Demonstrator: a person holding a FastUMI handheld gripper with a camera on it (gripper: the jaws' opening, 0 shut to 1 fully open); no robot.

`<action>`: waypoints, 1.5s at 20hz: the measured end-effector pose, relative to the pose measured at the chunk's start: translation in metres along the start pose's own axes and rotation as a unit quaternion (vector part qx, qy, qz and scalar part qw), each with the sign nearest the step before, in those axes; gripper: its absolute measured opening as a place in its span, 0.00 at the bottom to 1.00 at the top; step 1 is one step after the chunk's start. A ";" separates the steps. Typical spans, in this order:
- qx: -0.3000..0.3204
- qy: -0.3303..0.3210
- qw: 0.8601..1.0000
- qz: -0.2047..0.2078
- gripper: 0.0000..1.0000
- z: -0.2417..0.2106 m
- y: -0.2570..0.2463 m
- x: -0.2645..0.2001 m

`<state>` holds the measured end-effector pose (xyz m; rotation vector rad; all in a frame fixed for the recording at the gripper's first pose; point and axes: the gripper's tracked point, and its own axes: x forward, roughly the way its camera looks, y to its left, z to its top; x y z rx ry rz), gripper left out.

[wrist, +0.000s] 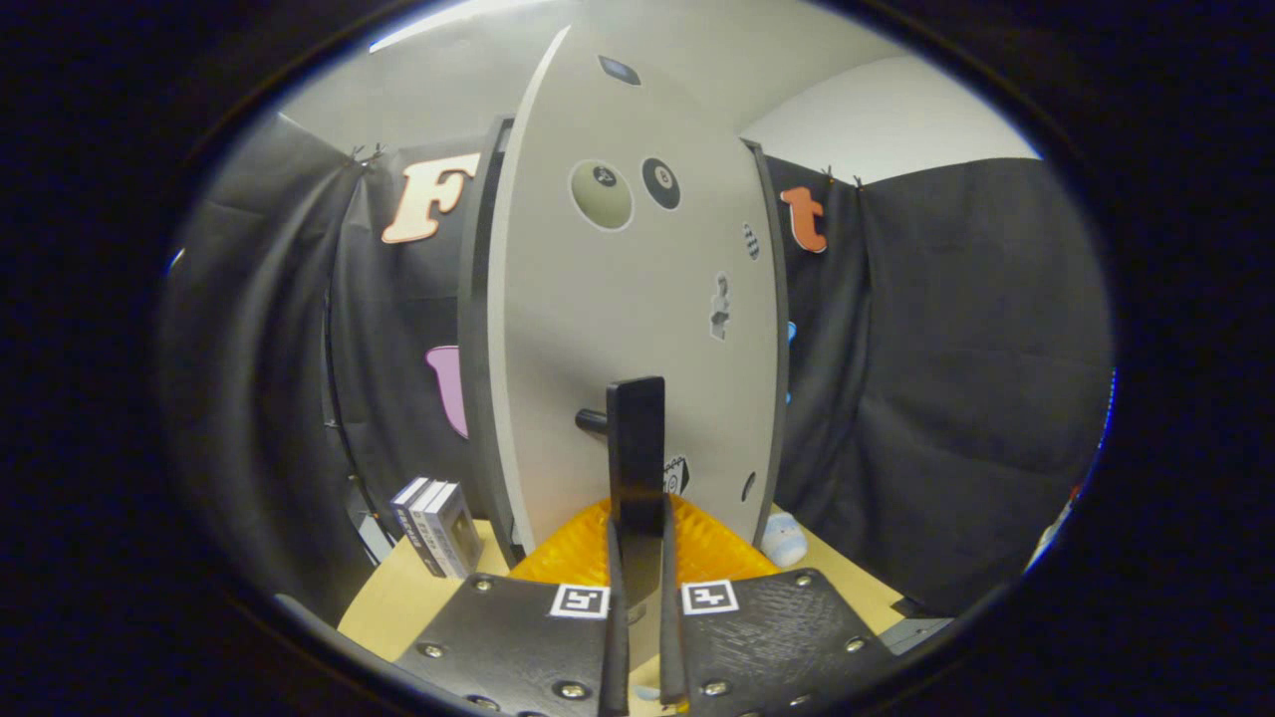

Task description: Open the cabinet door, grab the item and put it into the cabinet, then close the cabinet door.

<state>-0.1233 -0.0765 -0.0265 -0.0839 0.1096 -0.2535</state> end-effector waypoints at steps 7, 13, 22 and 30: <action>0.028 0.004 0.999 -0.042 0.12 -0.002 -0.049 -0.022; 0.026 0.009 0.998 -0.060 0.12 -0.004 -0.071 -0.029; 0.042 0.019 0.991 -0.124 0.12 -0.004 -0.129 -0.038; 0.031 0.046 0.993 -0.100 0.11 -0.016 -0.146 -0.045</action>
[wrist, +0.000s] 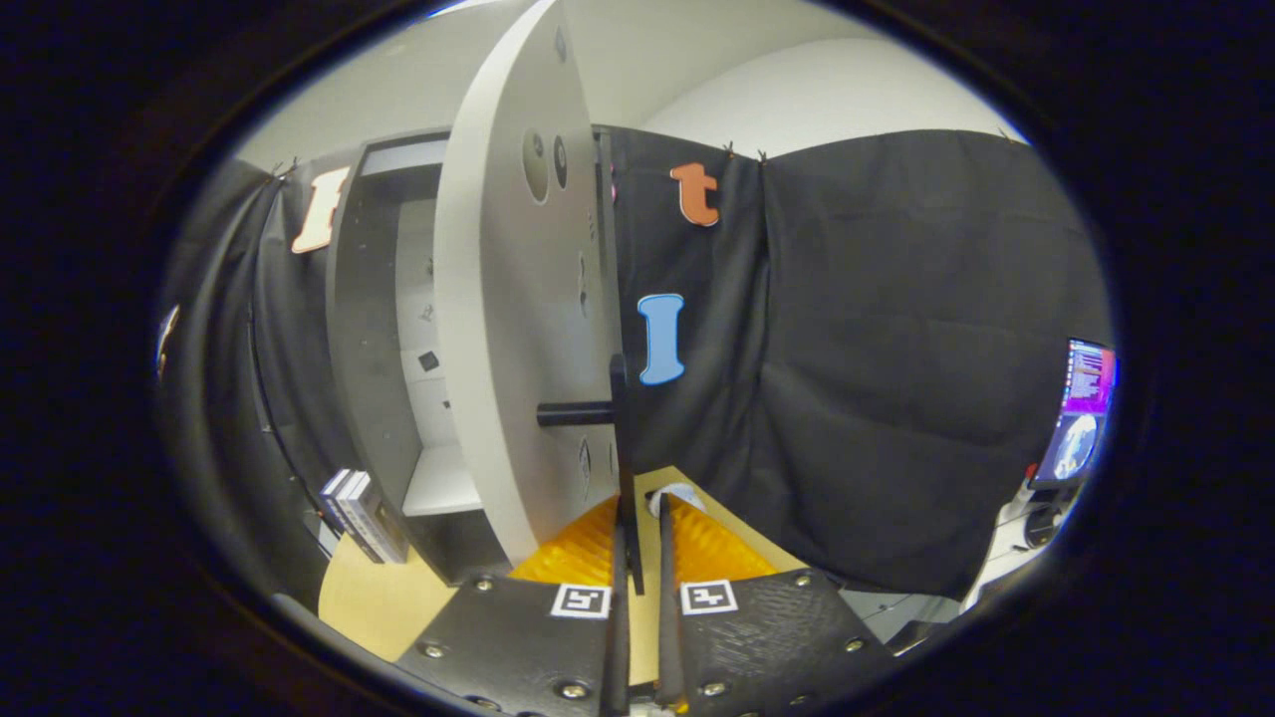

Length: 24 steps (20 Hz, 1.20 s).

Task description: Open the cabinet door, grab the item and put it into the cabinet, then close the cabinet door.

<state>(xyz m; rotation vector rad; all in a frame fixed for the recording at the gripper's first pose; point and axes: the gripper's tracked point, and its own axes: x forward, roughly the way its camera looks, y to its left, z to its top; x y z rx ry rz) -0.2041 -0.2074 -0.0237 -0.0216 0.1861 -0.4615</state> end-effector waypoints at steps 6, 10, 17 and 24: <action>0.000 0.007 0.999 -0.048 0.11 -0.004 -0.048 -0.014; 0.012 0.001 0.997 -0.074 0.11 -0.006 -0.067 -0.026; 0.012 -0.002 0.999 -0.053 0.11 -0.007 -0.053 -0.035; -0.007 0.035 0.998 0.048 0.11 -0.037 0.011 -0.007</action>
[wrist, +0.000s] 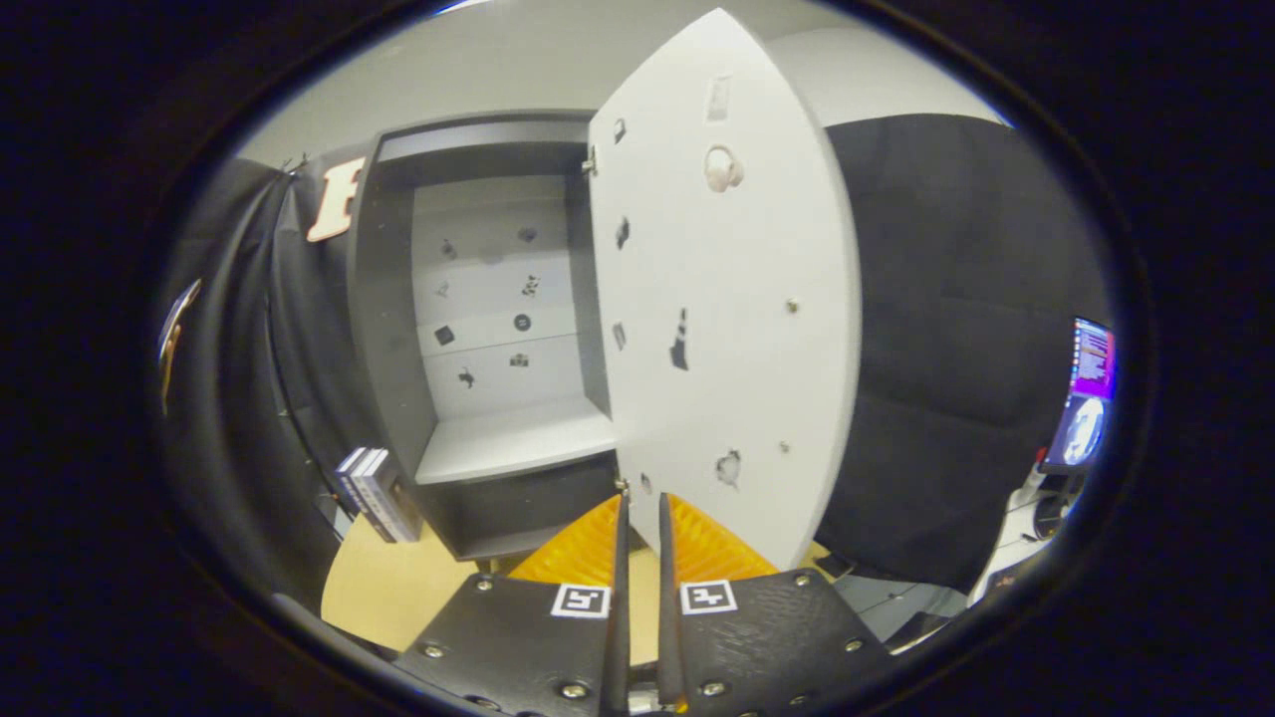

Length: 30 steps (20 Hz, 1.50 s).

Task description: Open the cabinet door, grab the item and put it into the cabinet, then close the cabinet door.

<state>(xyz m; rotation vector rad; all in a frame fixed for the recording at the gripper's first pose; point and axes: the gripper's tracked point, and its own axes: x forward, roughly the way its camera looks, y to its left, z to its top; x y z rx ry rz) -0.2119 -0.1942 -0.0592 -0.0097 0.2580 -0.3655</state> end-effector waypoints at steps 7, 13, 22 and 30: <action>-0.048 0.059 0.990 0.121 0.11 -0.044 0.063 0.031; -0.056 0.122 0.970 0.203 0.14 -0.097 0.099 0.055; -0.153 0.277 0.910 0.268 0.45 -0.248 0.109 0.075; -0.240 0.355 0.849 0.310 0.45 -0.335 0.117 0.084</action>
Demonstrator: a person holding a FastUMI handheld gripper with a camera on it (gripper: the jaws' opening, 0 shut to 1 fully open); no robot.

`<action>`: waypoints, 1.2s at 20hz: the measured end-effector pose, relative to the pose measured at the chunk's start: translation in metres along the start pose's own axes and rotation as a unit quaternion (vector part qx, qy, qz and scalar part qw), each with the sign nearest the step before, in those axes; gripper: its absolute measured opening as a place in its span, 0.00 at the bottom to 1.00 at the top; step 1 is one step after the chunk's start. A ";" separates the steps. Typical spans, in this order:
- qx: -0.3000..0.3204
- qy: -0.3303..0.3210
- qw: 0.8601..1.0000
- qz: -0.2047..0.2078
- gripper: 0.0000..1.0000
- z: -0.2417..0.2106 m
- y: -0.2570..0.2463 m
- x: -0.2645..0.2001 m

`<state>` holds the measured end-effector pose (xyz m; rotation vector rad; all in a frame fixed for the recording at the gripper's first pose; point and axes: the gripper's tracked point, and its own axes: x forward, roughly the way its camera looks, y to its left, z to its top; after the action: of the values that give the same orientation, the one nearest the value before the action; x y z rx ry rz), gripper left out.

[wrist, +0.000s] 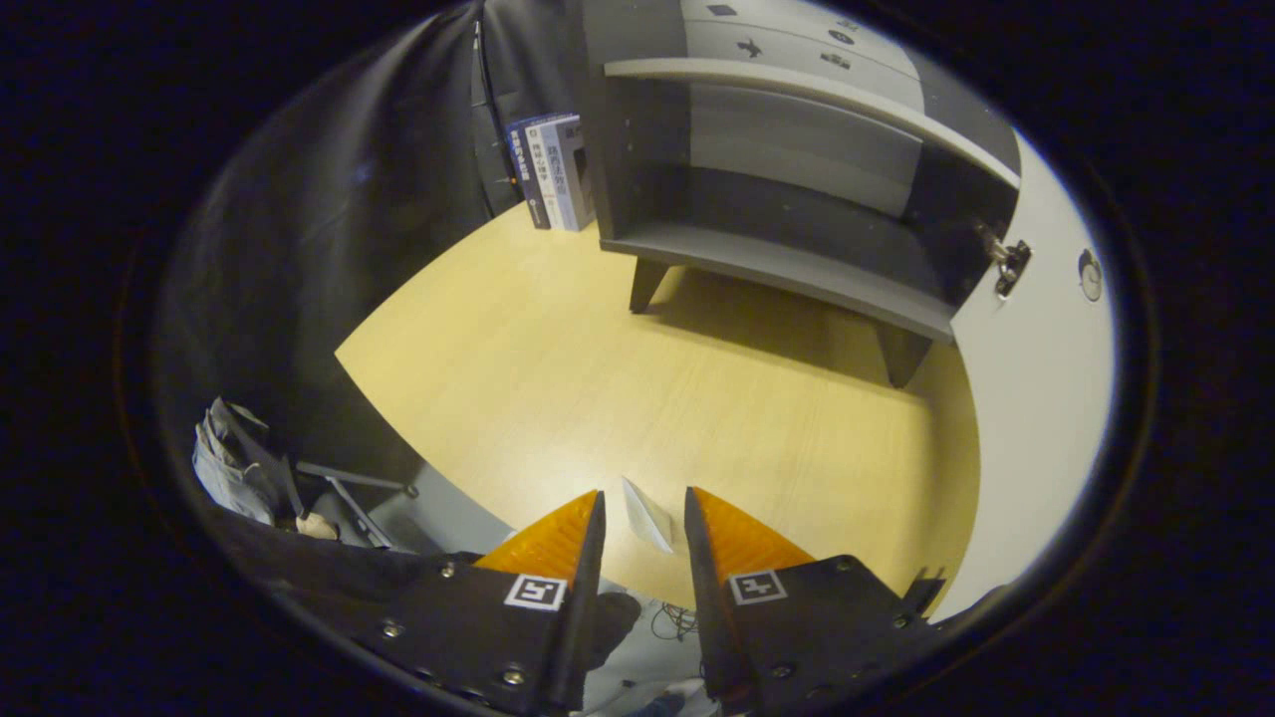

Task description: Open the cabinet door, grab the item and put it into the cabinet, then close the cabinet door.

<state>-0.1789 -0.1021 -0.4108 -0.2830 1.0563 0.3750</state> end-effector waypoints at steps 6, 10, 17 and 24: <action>0.023 0.032 0.999 0.005 0.20 -0.017 -0.007 0.032; 0.062 0.032 0.997 -0.019 0.09 -0.015 -0.018 0.030; 0.107 0.006 0.993 -0.053 0.01 0.035 -0.040 -0.008; 0.079 -0.085 0.991 -0.072 0.01 0.167 -0.059 -0.115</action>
<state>-0.0724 -0.1077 -0.2290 -0.1804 0.8863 0.1797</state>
